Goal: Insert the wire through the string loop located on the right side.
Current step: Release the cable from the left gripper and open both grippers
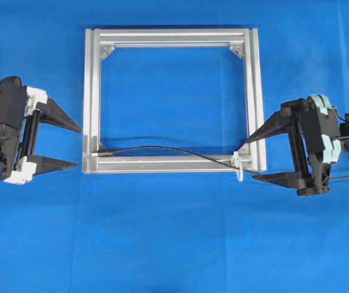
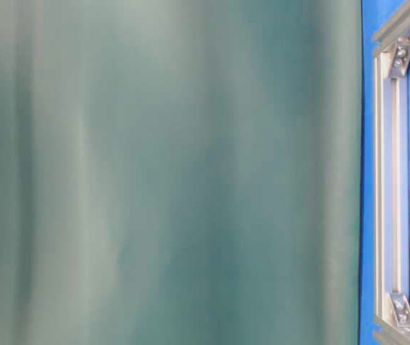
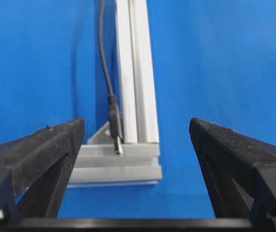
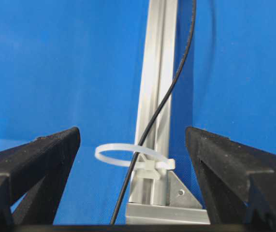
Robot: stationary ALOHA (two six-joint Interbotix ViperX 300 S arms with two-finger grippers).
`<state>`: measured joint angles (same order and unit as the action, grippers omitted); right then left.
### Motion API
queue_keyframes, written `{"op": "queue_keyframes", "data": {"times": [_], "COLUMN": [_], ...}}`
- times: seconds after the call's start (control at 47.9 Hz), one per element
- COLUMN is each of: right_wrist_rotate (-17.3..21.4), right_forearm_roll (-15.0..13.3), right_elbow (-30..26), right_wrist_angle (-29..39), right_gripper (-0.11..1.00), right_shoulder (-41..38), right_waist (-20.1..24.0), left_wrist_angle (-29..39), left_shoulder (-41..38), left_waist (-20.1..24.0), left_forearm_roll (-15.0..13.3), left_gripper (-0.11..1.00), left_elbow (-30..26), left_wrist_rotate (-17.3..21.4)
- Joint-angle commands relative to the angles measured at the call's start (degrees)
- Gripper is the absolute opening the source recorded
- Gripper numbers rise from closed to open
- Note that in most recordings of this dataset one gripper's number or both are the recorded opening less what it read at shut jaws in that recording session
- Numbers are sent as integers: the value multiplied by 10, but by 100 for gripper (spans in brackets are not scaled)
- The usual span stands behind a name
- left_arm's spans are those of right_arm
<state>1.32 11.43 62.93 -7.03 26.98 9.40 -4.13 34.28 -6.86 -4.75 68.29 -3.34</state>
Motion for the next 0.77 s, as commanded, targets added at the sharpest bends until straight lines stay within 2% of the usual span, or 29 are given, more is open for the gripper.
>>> {"op": "queue_keyframes", "data": {"times": [0.0, 0.752], "right_wrist_rotate": [1, 1], "right_forearm_roll": [0, 0], "right_elbow": [-12, -13], "right_wrist_angle": [0, 1], "right_gripper": [95, 95], "right_shoulder": [5, 4], "right_waist": [-2, -2], "left_wrist_angle": [-2, 8], "left_shoulder": [6, 6], "left_waist": [4, 4], "left_forearm_roll": [2, 2], "left_gripper": [86, 86], "left_elbow": [-5, -4], "left_wrist_rotate": [1, 0]}}
